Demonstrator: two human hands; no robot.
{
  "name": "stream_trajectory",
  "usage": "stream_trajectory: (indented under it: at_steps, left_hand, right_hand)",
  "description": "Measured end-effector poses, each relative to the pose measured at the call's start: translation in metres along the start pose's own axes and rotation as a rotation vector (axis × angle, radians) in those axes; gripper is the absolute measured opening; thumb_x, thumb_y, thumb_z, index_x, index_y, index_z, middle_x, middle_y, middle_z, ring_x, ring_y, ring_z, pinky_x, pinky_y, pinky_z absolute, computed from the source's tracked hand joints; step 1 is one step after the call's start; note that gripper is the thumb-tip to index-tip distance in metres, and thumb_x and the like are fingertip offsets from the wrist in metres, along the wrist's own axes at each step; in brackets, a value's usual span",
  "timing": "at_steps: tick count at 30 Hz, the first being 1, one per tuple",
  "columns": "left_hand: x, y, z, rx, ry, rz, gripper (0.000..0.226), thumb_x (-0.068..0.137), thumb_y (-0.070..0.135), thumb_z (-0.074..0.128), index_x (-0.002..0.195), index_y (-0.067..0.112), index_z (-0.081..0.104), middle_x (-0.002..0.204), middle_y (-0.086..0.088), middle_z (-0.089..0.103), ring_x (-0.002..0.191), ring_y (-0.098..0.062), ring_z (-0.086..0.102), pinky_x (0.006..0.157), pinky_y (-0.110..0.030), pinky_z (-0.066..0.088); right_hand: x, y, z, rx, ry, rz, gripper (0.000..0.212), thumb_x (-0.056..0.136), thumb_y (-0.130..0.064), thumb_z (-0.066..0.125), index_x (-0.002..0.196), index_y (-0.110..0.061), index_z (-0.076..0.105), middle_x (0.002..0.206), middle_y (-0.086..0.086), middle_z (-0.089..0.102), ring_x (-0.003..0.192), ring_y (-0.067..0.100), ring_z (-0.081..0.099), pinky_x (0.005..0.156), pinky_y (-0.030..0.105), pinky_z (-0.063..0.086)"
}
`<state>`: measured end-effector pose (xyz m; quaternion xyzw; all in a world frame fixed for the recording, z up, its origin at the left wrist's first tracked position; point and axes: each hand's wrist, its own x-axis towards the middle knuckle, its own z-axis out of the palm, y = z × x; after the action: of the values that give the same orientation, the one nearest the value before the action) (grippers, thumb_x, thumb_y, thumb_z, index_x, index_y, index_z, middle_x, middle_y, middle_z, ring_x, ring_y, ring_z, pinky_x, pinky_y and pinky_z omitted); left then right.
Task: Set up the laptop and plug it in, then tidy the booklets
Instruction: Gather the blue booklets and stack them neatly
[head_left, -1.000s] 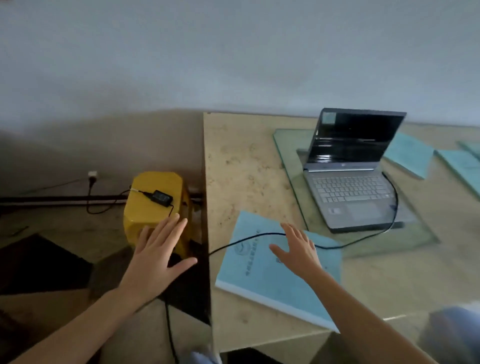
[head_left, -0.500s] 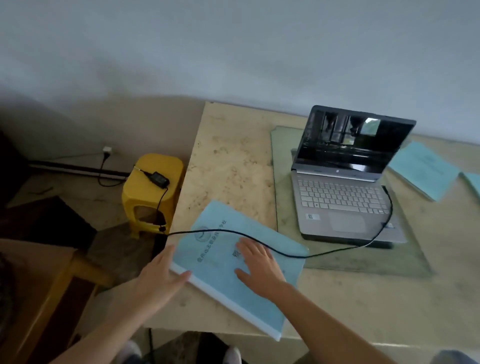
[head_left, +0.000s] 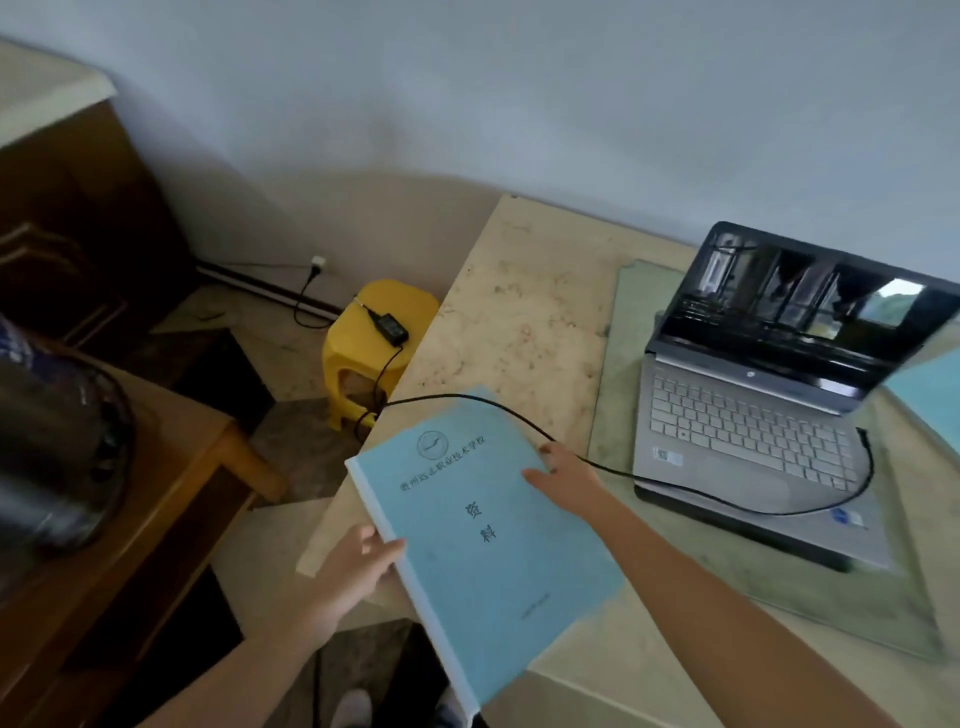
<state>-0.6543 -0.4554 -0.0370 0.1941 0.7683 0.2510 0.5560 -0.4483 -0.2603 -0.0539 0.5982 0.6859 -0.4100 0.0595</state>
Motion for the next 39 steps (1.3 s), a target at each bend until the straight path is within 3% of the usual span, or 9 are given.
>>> stream_trajectory:
  at_steps: [3,5,9,12,17,22,26,34,39]
  left_hand:
    - [-0.003,0.012,0.004,-0.123,-0.010,-0.038,0.015,0.092,0.025,0.055,0.093,0.011,0.059,0.101,-0.012,0.067,0.079,-0.014,0.062,0.057,-0.018,0.050]
    - [-0.004,0.017,-0.001,-0.211,0.024,-0.050,0.015,0.093,0.020,0.053,0.081,0.011,0.058,0.093,-0.012,0.066,0.075,-0.015,0.060,0.062,-0.024,0.050]
    - [-0.003,0.014,-0.017,-0.251,0.038,-0.028,0.018,0.088,0.027,0.061,0.100,0.013,0.061,0.096,-0.012,0.068,0.087,-0.025,0.066,0.070,-0.036,0.053]
    - [-0.006,0.015,-0.022,-0.228,0.019,-0.032,0.024,0.088,0.030,0.059,0.107,0.015,0.056,0.102,-0.010,0.063,0.090,-0.023,0.061,0.065,-0.034,0.049]
    - [-0.014,0.017,-0.032,-0.228,-0.004,-0.020,0.021,0.090,0.020,0.057,0.104,0.004,0.056,0.107,-0.008,0.057,0.099,-0.027,0.056,0.085,-0.039,0.042]
    - [-0.024,0.020,-0.041,-0.173,-0.271,-0.159,0.035,0.086,0.021,0.063,0.111,-0.002,0.059,0.108,-0.026,0.067,0.092,-0.040,0.064,0.085,-0.048,0.051]
    - [-0.026,0.030,-0.026,-0.120,-0.398,-0.105,0.025,0.087,0.013,0.061,0.107,-0.001,0.061,0.105,-0.026,0.069,0.093,-0.041,0.065,0.079,-0.049,0.054]
    - [-0.043,0.067,0.063,-0.043,-0.490,0.143,0.013,0.088,0.005,0.056,0.099,0.005,0.062,0.077,-0.012,0.074,0.067,-0.027,0.069,0.056,-0.033,0.057]
    - [-0.060,0.089,0.140,-0.033,-0.565,0.139,0.014,0.084,0.003,0.062,0.097,0.000,0.062,0.061,-0.012,0.072,0.050,-0.025,0.069,0.044,-0.034,0.057]
  right_hand:
    - [-0.011,0.007,0.012,0.321,-0.124,0.013,0.044,0.088,-0.027,0.062,0.127,-0.011,0.047,0.125,0.011,0.061,0.104,0.027,0.064,0.089,0.043,0.054]
    - [-0.028,0.011,0.017,0.490,-0.269,0.062,0.033,0.092,-0.025,0.058,0.123,-0.019,0.051,0.120,0.004,0.065,0.100,0.021,0.068,0.082,0.037,0.058]
    - [-0.058,0.019,0.029,0.650,-0.381,0.088,0.025,0.094,-0.024,0.057,0.119,-0.029,0.054,0.106,-0.006,0.070,0.087,0.010,0.070,0.070,0.028,0.057]
    - [-0.075,0.017,0.037,0.775,-0.373,0.098,0.034,0.094,-0.020,0.057,0.127,-0.023,0.052,0.112,-0.002,0.069,0.093,0.015,0.069,0.071,0.031,0.057]
    - [-0.111,0.018,0.050,0.921,-0.372,0.115,0.038,0.093,-0.019,0.057,0.130,-0.014,0.051,0.114,0.002,0.068,0.092,0.014,0.069,0.074,0.029,0.057]
    - [-0.146,0.024,0.051,1.065,-0.406,0.136,0.028,0.096,-0.019,0.051,0.122,-0.008,0.055,0.116,0.008,0.066,0.097,0.020,0.069,0.081,0.032,0.057]
    - [-0.175,0.044,0.042,1.087,-0.339,0.149,0.029,0.097,-0.018,0.049,0.125,-0.010,0.055,0.120,0.008,0.065,0.099,0.020,0.068,0.080,0.031,0.057]
    - [-0.224,0.107,0.008,1.196,-0.016,0.172,0.036,0.094,-0.025,0.055,0.126,-0.008,0.055,0.118,0.012,0.069,0.100,0.029,0.068,0.087,0.044,0.055]
    - [-0.263,0.166,-0.008,1.382,0.142,0.178,0.028,0.097,-0.027,0.049,0.114,-0.008,0.062,0.102,0.010,0.074,0.087,0.025,0.072,0.074,0.038,0.059]
